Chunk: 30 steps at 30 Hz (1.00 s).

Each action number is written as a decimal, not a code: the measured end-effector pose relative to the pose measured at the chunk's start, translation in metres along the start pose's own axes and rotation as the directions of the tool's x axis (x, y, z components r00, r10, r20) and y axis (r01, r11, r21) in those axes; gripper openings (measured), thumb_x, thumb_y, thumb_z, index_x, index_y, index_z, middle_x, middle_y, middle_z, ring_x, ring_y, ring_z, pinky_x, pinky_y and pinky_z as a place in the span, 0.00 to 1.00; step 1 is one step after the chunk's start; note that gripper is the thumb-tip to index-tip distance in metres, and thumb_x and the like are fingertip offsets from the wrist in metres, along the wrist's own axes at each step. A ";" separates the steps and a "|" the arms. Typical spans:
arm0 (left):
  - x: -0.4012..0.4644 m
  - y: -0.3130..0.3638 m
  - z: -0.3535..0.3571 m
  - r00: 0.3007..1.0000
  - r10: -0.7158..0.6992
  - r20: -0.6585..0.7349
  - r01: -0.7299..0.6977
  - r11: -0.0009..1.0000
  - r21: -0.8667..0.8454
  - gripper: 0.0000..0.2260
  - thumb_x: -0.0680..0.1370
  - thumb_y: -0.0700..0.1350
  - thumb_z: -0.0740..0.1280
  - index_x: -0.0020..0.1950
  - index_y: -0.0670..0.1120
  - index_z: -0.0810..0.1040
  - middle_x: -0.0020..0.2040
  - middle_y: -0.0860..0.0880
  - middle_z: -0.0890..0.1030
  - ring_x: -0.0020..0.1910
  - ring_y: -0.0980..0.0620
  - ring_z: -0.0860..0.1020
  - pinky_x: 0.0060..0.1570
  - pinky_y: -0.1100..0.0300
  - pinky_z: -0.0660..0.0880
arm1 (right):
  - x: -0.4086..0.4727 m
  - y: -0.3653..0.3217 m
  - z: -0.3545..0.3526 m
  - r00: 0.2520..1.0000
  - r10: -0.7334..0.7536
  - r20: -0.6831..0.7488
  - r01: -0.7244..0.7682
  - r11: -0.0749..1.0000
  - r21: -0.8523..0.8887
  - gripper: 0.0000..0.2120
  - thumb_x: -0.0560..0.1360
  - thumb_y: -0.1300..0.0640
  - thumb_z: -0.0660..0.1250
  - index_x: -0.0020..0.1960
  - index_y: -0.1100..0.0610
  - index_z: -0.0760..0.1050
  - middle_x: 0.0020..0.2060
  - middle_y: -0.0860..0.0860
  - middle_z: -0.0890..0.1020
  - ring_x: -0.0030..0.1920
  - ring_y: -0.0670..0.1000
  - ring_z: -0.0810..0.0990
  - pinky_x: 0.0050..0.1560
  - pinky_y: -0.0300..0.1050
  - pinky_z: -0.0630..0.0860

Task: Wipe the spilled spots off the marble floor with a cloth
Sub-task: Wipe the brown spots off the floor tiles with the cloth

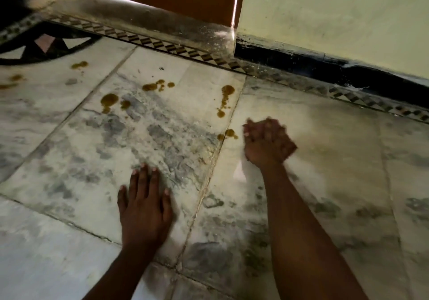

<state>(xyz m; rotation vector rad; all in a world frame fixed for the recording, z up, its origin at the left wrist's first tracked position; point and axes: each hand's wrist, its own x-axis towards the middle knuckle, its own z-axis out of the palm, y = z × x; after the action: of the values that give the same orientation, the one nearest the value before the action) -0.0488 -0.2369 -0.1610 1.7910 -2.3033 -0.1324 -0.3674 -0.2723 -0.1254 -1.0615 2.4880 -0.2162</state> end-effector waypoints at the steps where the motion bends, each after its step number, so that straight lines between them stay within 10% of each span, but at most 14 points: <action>1: 0.000 0.000 0.000 1.000 -0.005 -0.001 0.005 1.000 0.001 0.30 0.83 0.57 0.53 0.83 0.46 0.68 0.85 0.43 0.64 0.84 0.41 0.64 0.78 0.36 0.61 | -0.001 -0.010 0.010 0.989 -0.139 0.042 0.142 0.988 -0.064 0.26 0.85 0.33 0.42 0.81 0.29 0.39 0.85 0.45 0.34 0.84 0.59 0.31 0.79 0.72 0.31; 6: 0.001 0.001 0.000 1.000 -0.016 -0.006 0.016 1.000 -0.001 0.30 0.84 0.57 0.53 0.82 0.46 0.69 0.85 0.43 0.65 0.83 0.41 0.65 0.78 0.37 0.62 | -0.041 0.023 0.046 0.683 -0.730 0.026 0.693 0.636 -0.338 0.27 0.85 0.34 0.38 0.82 0.31 0.55 0.86 0.45 0.56 0.86 0.58 0.52 0.78 0.68 0.55; 9: 0.002 -0.001 0.002 1.000 -0.011 0.000 0.011 1.000 0.006 0.29 0.84 0.57 0.53 0.83 0.46 0.68 0.85 0.43 0.64 0.84 0.42 0.63 0.78 0.37 0.61 | -0.028 0.027 0.040 0.884 -0.395 -0.248 0.335 0.908 -0.252 0.24 0.85 0.39 0.48 0.80 0.34 0.64 0.85 0.48 0.60 0.84 0.60 0.58 0.78 0.67 0.54; 12: 0.001 0.000 0.003 1.000 -0.014 0.008 0.014 1.000 0.014 0.29 0.84 0.57 0.53 0.83 0.46 0.68 0.85 0.43 0.63 0.84 0.42 0.63 0.78 0.37 0.61 | -0.011 -0.034 0.040 0.983 0.096 -0.154 -0.083 0.993 0.088 0.26 0.87 0.38 0.44 0.84 0.35 0.48 0.87 0.49 0.40 0.85 0.62 0.37 0.78 0.71 0.31; 15: 0.002 -0.001 0.000 1.000 -0.017 0.000 0.017 1.000 0.019 0.29 0.84 0.57 0.53 0.82 0.46 0.69 0.85 0.44 0.65 0.84 0.42 0.64 0.78 0.37 0.62 | -0.015 -0.072 0.061 0.974 -0.212 -0.076 0.208 0.977 -0.054 0.27 0.86 0.39 0.46 0.85 0.36 0.48 0.87 0.50 0.41 0.85 0.63 0.35 0.79 0.74 0.36; 19: 0.001 0.000 -0.001 1.000 -0.025 0.002 0.025 1.000 0.004 0.29 0.83 0.57 0.53 0.82 0.47 0.70 0.85 0.44 0.65 0.83 0.42 0.65 0.77 0.37 0.63 | -0.077 -0.035 0.077 0.678 -0.719 -0.150 0.675 0.690 -0.260 0.23 0.86 0.40 0.52 0.81 0.37 0.65 0.84 0.45 0.63 0.85 0.55 0.57 0.81 0.66 0.54; 26: 0.001 -0.001 0.001 1.000 -0.024 -0.015 0.024 1.000 -0.011 0.29 0.84 0.58 0.53 0.83 0.48 0.68 0.85 0.44 0.64 0.84 0.43 0.64 0.79 0.39 0.62 | -0.040 -0.040 0.070 0.975 -0.001 -0.221 -0.004 1.000 -0.023 0.27 0.84 0.37 0.41 0.83 0.32 0.50 0.87 0.47 0.45 0.86 0.60 0.41 0.81 0.70 0.39; 30: 0.001 -0.002 0.001 0.999 -0.033 -0.026 0.033 0.999 -0.010 0.29 0.84 0.58 0.53 0.83 0.47 0.68 0.85 0.45 0.65 0.84 0.45 0.63 0.79 0.39 0.62 | -0.039 -0.101 0.088 0.902 -0.412 -0.128 0.394 0.908 -0.144 0.26 0.85 0.37 0.45 0.83 0.33 0.55 0.87 0.46 0.50 0.86 0.61 0.43 0.79 0.72 0.38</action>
<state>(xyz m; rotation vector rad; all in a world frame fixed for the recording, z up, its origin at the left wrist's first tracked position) -0.0471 -0.2380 -0.1619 1.8160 -2.2522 -0.1249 -0.2393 -0.3128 -0.1613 -1.6682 2.4082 -0.2903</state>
